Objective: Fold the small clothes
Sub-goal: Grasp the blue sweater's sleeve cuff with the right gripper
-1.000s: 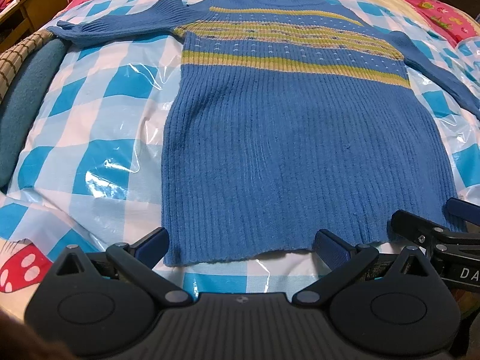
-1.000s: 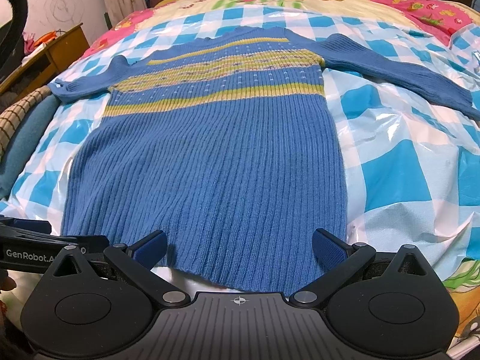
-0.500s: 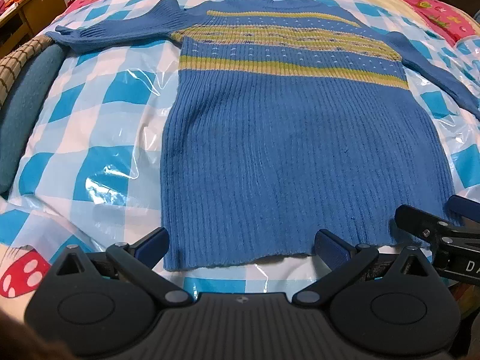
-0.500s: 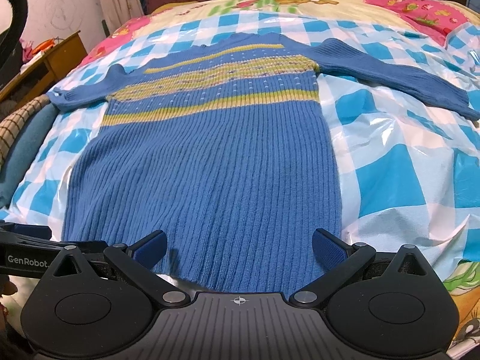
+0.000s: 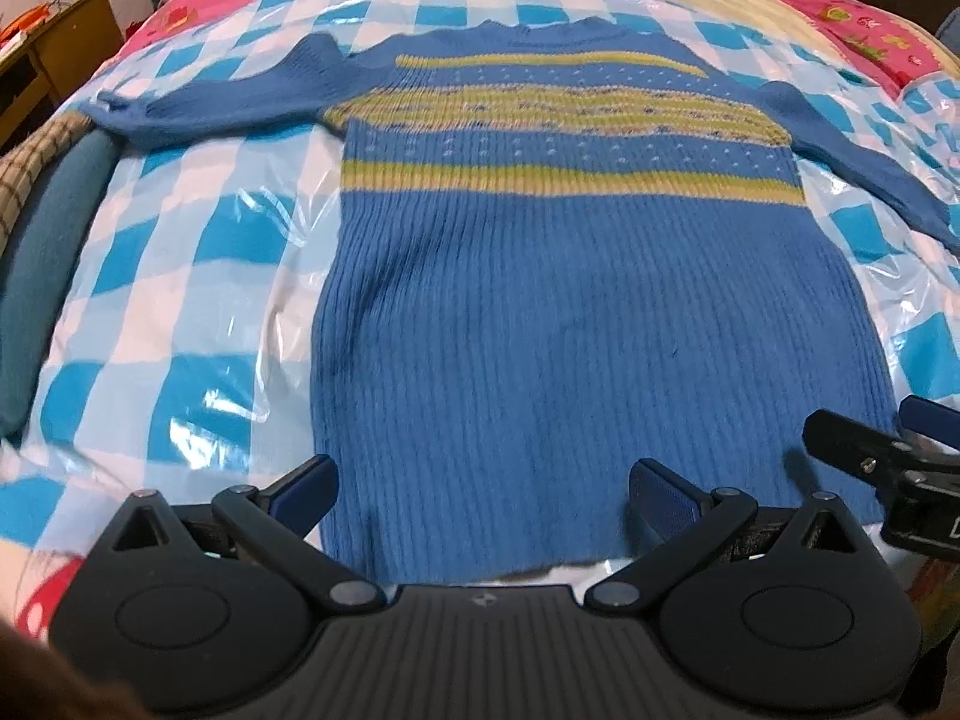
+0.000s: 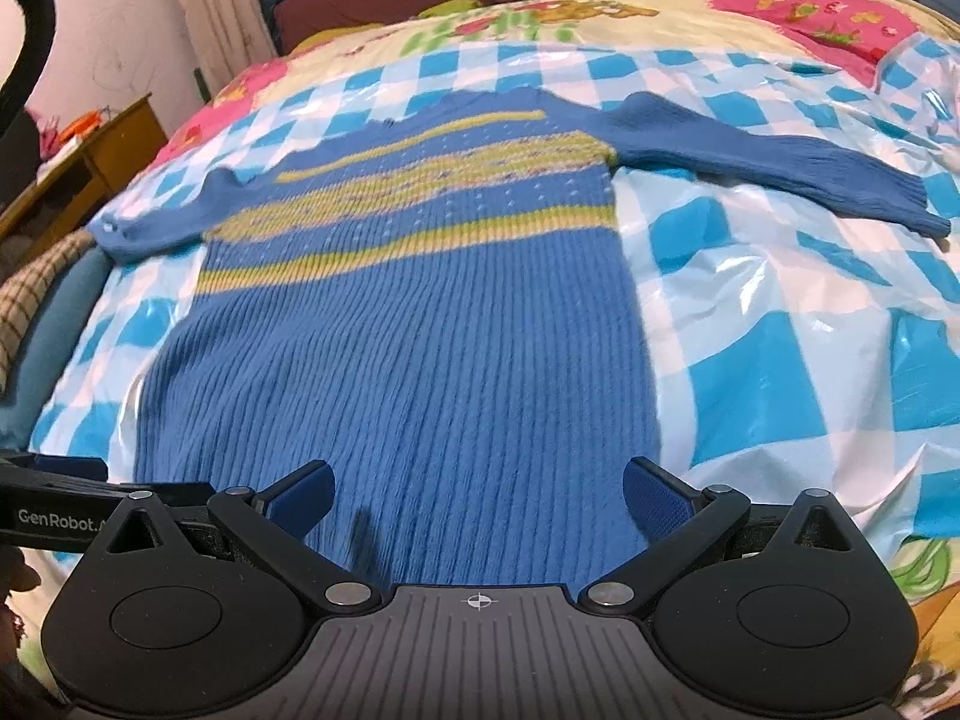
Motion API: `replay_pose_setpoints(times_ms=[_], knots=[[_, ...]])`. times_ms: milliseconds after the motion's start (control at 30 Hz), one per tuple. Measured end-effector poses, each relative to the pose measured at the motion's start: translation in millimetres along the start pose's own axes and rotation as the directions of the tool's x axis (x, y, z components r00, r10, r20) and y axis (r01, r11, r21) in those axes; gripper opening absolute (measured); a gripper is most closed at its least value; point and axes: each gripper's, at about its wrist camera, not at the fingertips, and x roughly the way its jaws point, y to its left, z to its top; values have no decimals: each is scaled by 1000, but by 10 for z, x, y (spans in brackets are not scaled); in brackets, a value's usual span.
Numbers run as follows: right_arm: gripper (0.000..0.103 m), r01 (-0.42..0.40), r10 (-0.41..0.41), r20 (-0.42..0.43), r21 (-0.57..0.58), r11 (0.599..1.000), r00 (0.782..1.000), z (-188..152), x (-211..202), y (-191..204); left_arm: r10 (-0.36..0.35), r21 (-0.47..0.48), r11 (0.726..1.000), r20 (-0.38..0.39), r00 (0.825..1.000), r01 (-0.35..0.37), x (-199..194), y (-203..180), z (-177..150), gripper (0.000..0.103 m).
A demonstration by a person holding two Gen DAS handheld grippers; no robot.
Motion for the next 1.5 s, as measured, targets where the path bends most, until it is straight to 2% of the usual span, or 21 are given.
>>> replay_pose_setpoints(times_ms=[233, 333, 467, 600, 733, 900, 1033, 1200, 1333, 1433, 1467, 1500], knots=[[102, -5, -3, 76, 99, 995, 997, 241, -83, -308, -23, 64, 998, 45, 999, 21, -16, -251, 289, 103], [99, 24, -45, 140, 149, 988, 989, 368, -162, -572, -51, 112, 993, 77, 996, 42, -5, -481, 457, 103], [98, 67, -122, 195, 266, 962, 973, 533, -202, -1122, -92, 176, 982, 101, 991, 73, 62, -846, 713, 103], [96, 97, -191, 207, 392, 915, 960, 673, -194, -1679, -135, 234, 967, 117, 984, 105, 130, -1230, 927, 103], [92, 65, -196, 232, 474, 878, 953, 786, -96, -2090, -160, 284, 951, 117, 980, 122, 203, -1580, 1054, 103], [82, 16, -199, 217, 638, 770, 956, 905, 208, -2686, -177, 327, 936, 106, 979, 134, 289, -1908, 1133, 103], [81, -12, -207, 210, 727, 686, 956, 916, 417, -2991, -196, 335, 929, 92, 976, 155, 358, -2080, 1198, 103], [79, -34, -224, 224, 774, 633, 949, 916, 519, -3138, -206, 341, 925, 82, 975, 167, 411, -2187, 1216, 103], [67, -54, -225, 234, 796, 603, 946, 947, 587, -3211, -204, 342, 925, 74, 976, 168, 427, -2196, 1188, 103], [45, -65, -223, 232, 816, 575, 947, 955, 618, -3272, -202, 337, 927, 74, 977, 166, 419, -2164, 1174, 103], [34, -72, -218, 234, 820, 568, 947, 949, 617, -3286, -201, 334, 928, 74, 977, 165, 414, -2149, 1170, 103], [30, -85, -209, 240, 824, 560, 948, 938, 610, -3294, -200, 330, 929, 75, 977, 165, 407, -2130, 1165, 103]])
